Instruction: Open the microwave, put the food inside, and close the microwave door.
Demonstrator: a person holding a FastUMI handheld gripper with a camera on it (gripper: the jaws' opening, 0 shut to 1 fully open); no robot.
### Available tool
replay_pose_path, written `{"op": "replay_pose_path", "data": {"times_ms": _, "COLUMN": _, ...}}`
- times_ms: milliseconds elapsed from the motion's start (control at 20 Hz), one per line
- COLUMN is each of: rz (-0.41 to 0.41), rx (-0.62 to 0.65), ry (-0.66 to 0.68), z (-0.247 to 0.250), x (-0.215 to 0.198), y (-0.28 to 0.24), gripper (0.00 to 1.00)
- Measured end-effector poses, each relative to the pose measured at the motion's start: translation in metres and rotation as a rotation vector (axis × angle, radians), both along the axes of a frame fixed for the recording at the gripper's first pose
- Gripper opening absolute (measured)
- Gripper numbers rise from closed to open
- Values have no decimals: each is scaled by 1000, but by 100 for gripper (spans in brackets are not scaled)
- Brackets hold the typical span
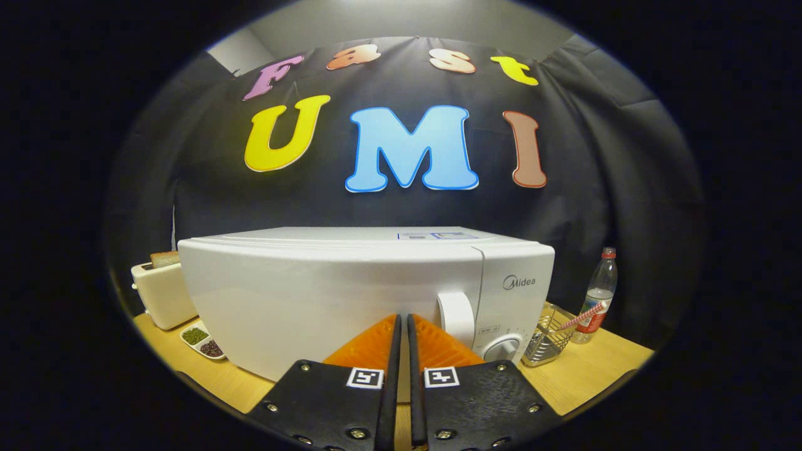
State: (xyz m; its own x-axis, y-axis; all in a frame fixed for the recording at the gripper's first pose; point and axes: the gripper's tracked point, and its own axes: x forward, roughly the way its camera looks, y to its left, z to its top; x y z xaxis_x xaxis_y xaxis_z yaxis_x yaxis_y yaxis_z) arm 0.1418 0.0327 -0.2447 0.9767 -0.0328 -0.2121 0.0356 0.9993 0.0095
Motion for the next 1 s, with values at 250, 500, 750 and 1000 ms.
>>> {"op": "replay_pose_path", "data": {"times_ms": 250, "rz": 10, "rx": 54, "ry": 15, "z": 36, "x": -21, "y": -1, "gripper": 9}}
{"op": "replay_pose_path", "data": {"times_ms": 500, "rz": 108, "rx": 103, "ry": -25, "z": 125, "x": -85, "y": 25, "gripper": 9}}
{"op": "replay_pose_path", "data": {"times_ms": 750, "rz": 167, "rx": 90, "ry": -128, "z": 229, "x": -157, "y": 41, "gripper": 9}}
{"op": "replay_pose_path", "data": {"times_ms": 1000, "rz": 169, "rx": 65, "ry": -203, "z": 278, "x": -195, "y": 34, "gripper": 11}}
